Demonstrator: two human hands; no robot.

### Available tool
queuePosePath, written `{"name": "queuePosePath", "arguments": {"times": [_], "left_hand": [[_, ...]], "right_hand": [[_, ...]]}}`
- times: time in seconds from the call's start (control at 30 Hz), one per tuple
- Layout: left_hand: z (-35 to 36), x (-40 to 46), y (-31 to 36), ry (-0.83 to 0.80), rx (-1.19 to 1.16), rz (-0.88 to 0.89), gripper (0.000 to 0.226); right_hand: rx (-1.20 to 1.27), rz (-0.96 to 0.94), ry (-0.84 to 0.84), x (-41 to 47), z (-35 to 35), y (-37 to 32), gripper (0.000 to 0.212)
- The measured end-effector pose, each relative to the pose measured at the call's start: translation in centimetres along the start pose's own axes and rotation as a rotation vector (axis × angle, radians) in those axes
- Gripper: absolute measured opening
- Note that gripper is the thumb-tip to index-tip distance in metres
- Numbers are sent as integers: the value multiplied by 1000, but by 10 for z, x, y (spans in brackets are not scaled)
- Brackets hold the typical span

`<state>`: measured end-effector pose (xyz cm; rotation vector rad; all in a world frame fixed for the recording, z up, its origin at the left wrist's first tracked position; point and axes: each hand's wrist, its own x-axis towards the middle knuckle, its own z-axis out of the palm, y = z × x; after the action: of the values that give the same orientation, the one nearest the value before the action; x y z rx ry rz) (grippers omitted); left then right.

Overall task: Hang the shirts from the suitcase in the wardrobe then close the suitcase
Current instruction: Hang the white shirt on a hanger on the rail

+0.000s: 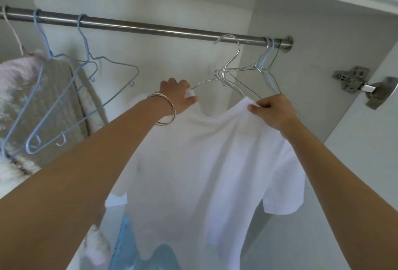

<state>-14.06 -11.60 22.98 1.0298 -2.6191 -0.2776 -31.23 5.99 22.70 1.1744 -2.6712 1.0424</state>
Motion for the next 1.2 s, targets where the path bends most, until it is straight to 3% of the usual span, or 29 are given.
{"name": "queuePosePath", "arguments": {"times": [0.17,0.4,0.5,0.57,0.7,0.87,1.07,1.2], "left_hand": [[5,17,9,-110,-114,-23,66],[9,36,27,-201,-494,56,54],[14,39,33,-209,-681,57,50],[14,41,33,-207,-736,34,50],[19,44,25,-194,-750,11,49],[28,43,18,-222,-702,19,46],[33,34,16,-260,-709,-10,43],[35,21,20,-255,-642,-26,19]], "right_hand": [[131,97,-1,23,6,-25,8],[372,185,-41,58,26,-64,16],[418,205,-48,64,43,-78,6],[445,232,-53,70,54,-85,23],[476,256,-81,76,68,-94,32],[470,258,-130,78,86,-90,10],[404,186,-145,66,85,-81,25],[394,160,-143,51,77,-69,27]]}}
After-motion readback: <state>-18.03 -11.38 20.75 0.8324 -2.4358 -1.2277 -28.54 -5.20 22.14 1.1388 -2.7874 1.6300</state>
